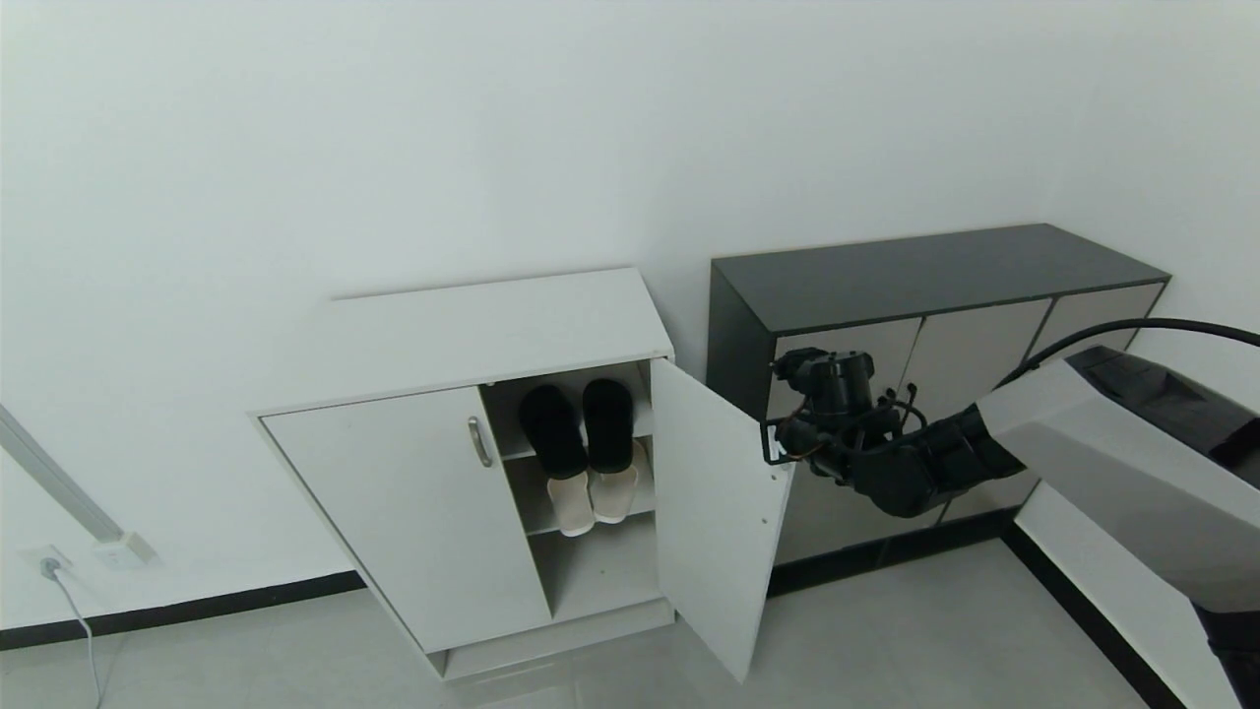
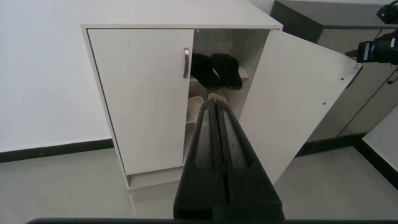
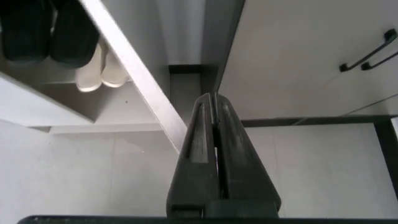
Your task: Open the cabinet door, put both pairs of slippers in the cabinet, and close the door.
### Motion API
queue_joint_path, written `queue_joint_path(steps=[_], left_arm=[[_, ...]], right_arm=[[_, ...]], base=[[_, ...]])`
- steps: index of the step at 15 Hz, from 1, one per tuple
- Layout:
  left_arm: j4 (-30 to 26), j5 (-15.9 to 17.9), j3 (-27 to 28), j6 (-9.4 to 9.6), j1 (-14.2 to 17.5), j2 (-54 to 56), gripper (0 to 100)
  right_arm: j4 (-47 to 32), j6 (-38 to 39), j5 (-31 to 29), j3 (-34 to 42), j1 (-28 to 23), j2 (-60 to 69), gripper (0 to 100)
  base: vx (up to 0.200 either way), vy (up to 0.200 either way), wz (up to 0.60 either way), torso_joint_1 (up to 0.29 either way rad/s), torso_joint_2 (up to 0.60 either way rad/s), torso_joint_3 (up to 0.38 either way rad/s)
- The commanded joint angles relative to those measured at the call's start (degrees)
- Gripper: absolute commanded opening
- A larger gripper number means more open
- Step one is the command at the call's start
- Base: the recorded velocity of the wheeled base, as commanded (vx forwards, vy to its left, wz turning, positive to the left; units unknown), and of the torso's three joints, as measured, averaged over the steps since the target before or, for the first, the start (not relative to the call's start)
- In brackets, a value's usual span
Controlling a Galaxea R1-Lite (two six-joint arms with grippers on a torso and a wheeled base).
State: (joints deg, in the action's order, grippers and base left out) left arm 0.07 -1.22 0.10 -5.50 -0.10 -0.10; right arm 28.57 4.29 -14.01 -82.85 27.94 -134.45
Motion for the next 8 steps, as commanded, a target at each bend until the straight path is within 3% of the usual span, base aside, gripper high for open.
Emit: queue_joint_path(steps=[1,5,8], left_arm=[[0.01,-0.01,-0.01,-0.04,0.01,-0.08,0],[0.01,-0.01,-0.01,-0.04,0.01,-0.08,0],[0.01,-0.01,-0.01,-0.04,0.01,-0.08,0]], right_arm=[[0.78,0.02,-0.06,1.72,1.94,1.65,0],[5.79,-0.51,-2.34,9.37,10.12,5.87,0],[7.99,-3.32,-1.55,13.33,11.87,10.0,0]], base=[[0.0,0.0,0.0,0.0,0.0,0.0],[0.0,0.0,0.0,0.0,0.0,0.0],[0.0,0.0,0.0,0.0,0.0,0.0]])
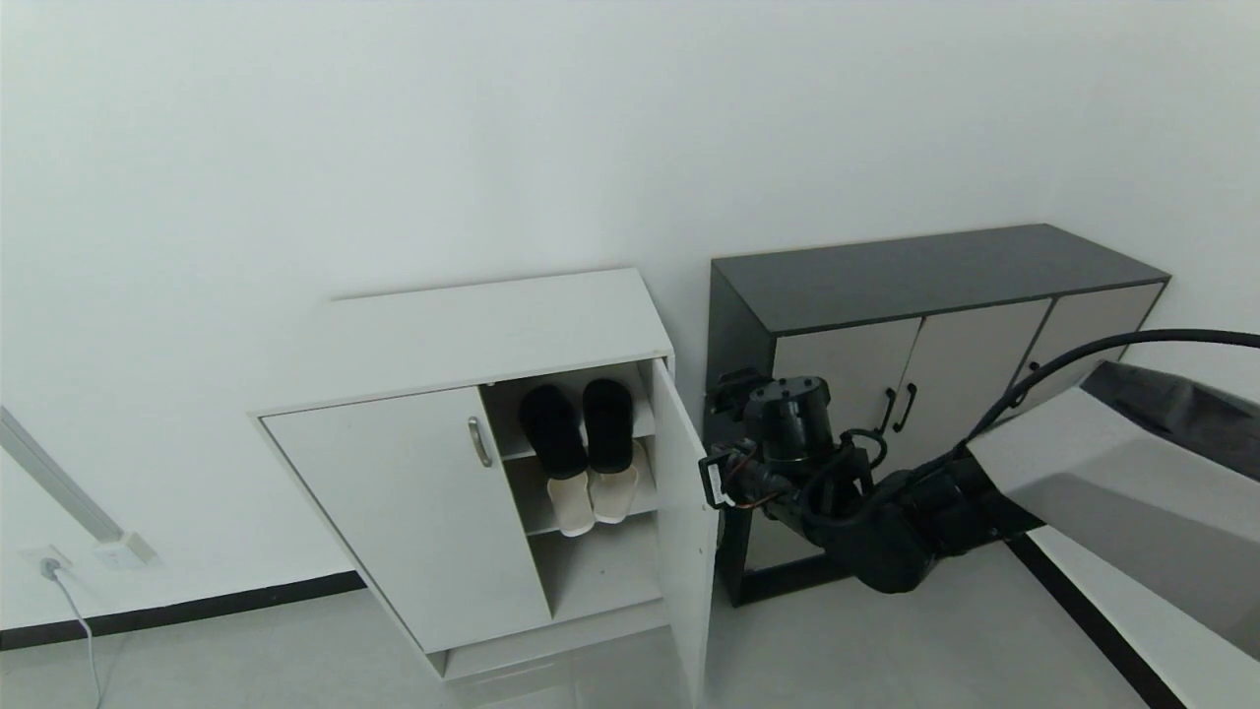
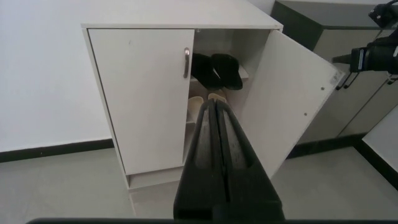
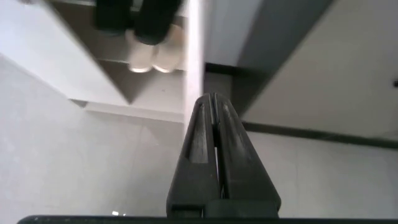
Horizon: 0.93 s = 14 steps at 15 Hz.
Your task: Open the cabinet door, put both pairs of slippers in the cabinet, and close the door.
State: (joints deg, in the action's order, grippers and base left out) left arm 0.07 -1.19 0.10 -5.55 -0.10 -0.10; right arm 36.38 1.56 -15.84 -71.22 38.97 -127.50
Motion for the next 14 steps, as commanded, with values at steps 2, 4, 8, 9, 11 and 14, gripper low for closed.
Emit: queue_joint_path(steps=[2,4,8,9,11,14], left_arm=[[0.01,-0.04,-0.01,0.01,0.01,-0.08,0],[0.01,-0.04,-0.01,0.01,0.01,-0.08,0],[0.01,-0.04,-0.01,0.01,0.01,-0.08,0],[0.01,-0.04,-0.01,0.01,0.01,-0.08,0],[0.01,-0.04,-0.01,0.01,0.01,-0.08,0],[0.01,-0.04,-0.01,0.01,0.01,-0.08,0]], right_arm=[[0.36,-1.38,1.25,3.01,0.84,5.16,0],[0.71,-1.38,1.25,3.72,0.84,5.95,0],[1.94,-1.65,1.16,4.51,0.93,5.68,0],[2.03,-1.65,1.25,4.86,0.93,5.68,0],[3.7,-1.65,1.51,6.18,0.93,5.68,0],[5.63,-1.65,3.09,7.5,0.93,5.68,0]], base=[[0.0,0.0,0.0,0.0,0.0,0.0],[0.0,0.0,0.0,0.0,0.0,0.0],[0.0,0.0,0.0,0.0,0.0,0.0],[0.0,0.0,0.0,0.0,0.0,0.0],[0.0,0.0,0.6,0.002,0.01,0.005],[0.0,0.0,0.6,0.009,0.0,0.004]])
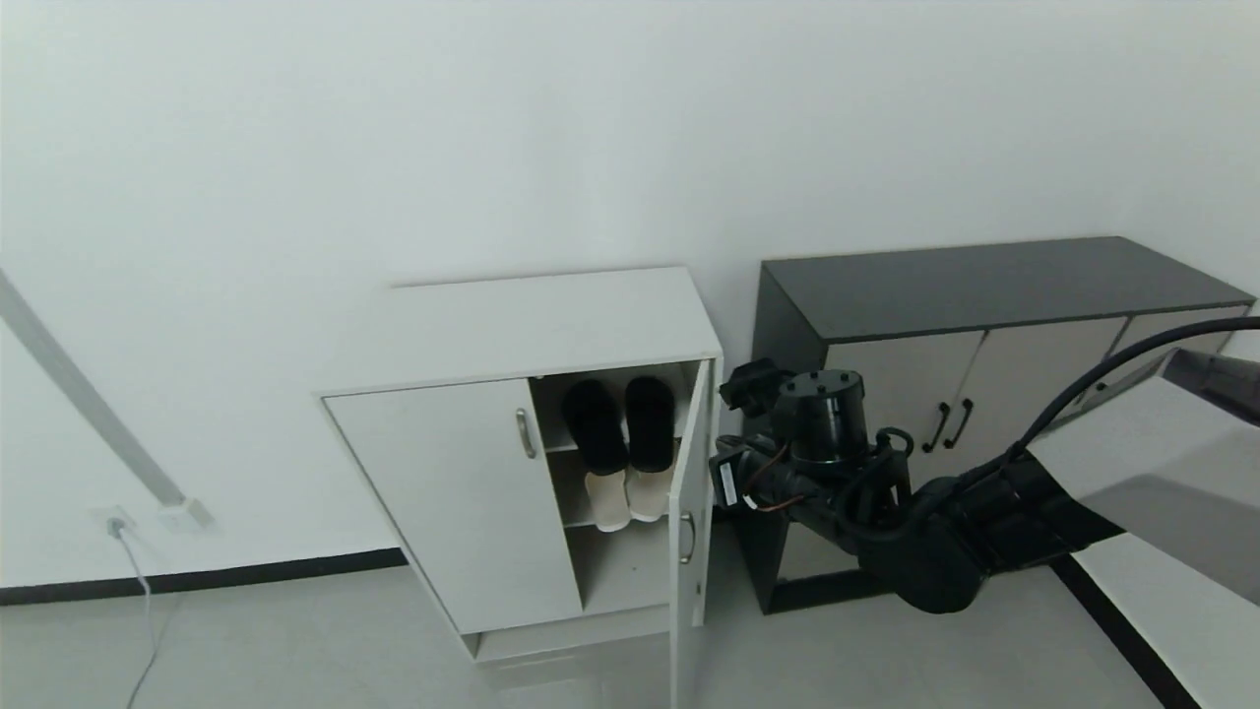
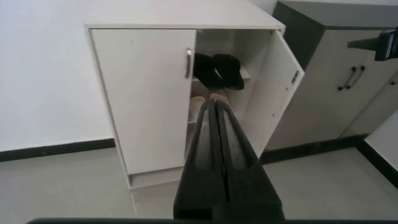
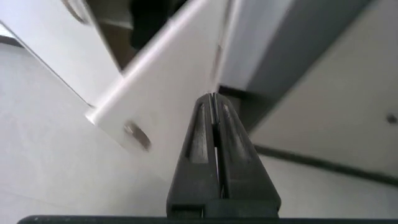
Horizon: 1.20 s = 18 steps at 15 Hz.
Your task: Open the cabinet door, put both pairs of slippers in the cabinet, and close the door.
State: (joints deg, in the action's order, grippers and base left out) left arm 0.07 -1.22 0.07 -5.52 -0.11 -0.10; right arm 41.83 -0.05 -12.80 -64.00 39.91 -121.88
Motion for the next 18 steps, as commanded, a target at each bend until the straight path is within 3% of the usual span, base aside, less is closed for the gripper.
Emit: queue_joint_path(steps=[1,9,11,18], left_arm=[[0.01,-0.01,0.01,-0.01,0.02,-0.08,0],[0.01,-0.01,0.01,0.34,0.02,-0.08,0],[0.01,-0.01,0.01,0.25,0.02,-0.08,0],[0.01,0.08,0.01,0.16,0.02,-0.08,0]], right_arm=[[0.54,0.05,0.14,0.54,-0.01,0.07,0],[4.32,-0.13,-0.38,3.27,-0.62,2.17,0],[4.23,-1.09,-0.82,7.75,-1.5,6.31,0],[4.4,-2.24,-1.0,29.11,-6.51,15.97,0]], base=[[0.0,0.0,0.6,0.012,0.02,0.002],[0.0,0.0,0.07,0.001,0.0,0.0],[0.0,0.0,0.0,0.0,0.0,0.0],[0.2,0.0,0.0,0.002,0.0,0.004]])
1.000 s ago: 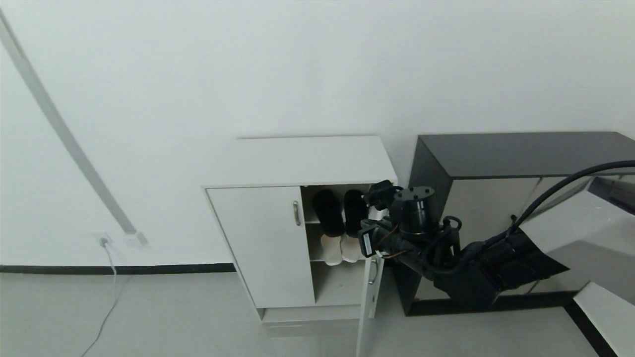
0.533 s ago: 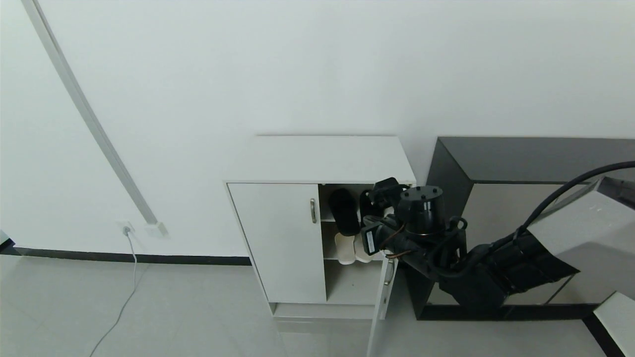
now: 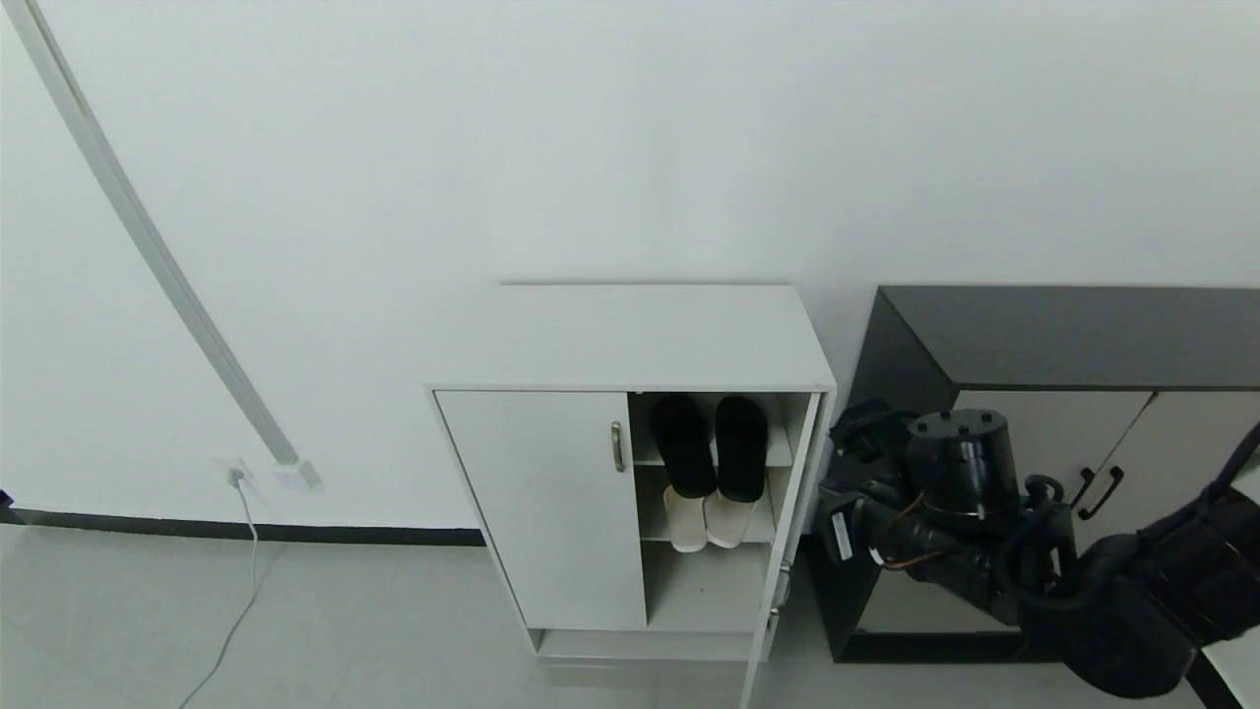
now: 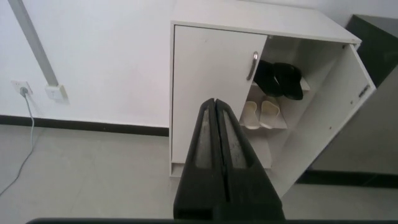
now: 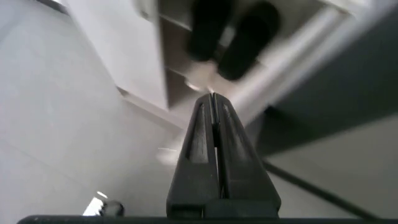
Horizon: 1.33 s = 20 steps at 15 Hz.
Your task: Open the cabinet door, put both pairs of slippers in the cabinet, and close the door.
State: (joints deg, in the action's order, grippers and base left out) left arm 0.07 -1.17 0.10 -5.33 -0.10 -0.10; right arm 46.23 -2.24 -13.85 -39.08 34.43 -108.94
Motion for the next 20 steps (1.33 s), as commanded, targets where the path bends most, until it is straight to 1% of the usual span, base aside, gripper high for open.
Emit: queue_joint_path(steps=[1,2,4,7,12,19,20], left_arm=[[0.01,-0.06,-0.01,-0.12,0.01,-0.08,0],[0.01,-0.06,-0.01,-0.12,0.01,-0.08,0],[0.01,-0.06,-0.01,-0.12,0.01,-0.08,0],[0.01,-0.06,-0.01,-0.21,0.01,-0.08,0],[0.01,-0.06,-0.01,-0.21,0.01,-0.08,0],[0.01,-0.06,-0.01,-0.21,0.01,-0.08,0],[0.01,-0.06,-0.01,-0.21,0.01,-0.08,0]], right_arm=[[0.09,0.05,0.14,7.27,-1.03,2.85,0],[0.09,0.31,0.23,8.32,-1.03,2.32,0],[0.27,0.49,0.31,7.71,-0.76,0.04,0],[4.4,0.05,0.4,5.86,-0.41,-3.65,0],[5.19,0.05,0.4,-0.12,-0.06,-10.6,0],[5.19,0.22,0.4,-9.08,-0.15,-16.4,0],[5.19,0.22,0.4,-11.28,-0.15,-17.72,0]], base=[[0.0,0.0,0.0,0.0,0.0,0.0],[0.0,0.0,0.0,0.0,0.0,0.0],[0.0,0.0,0.0,0.0,0.0,0.0],[0.0,0.0,0.0,0.0,0.0,0.0],[0.0,0.0,0.0,0.0,0.0,0.0],[0.0,0.0,0.0,0.0,0.0,0.0],[0.0,0.0,0.0,0.0,0.0,0.0]])
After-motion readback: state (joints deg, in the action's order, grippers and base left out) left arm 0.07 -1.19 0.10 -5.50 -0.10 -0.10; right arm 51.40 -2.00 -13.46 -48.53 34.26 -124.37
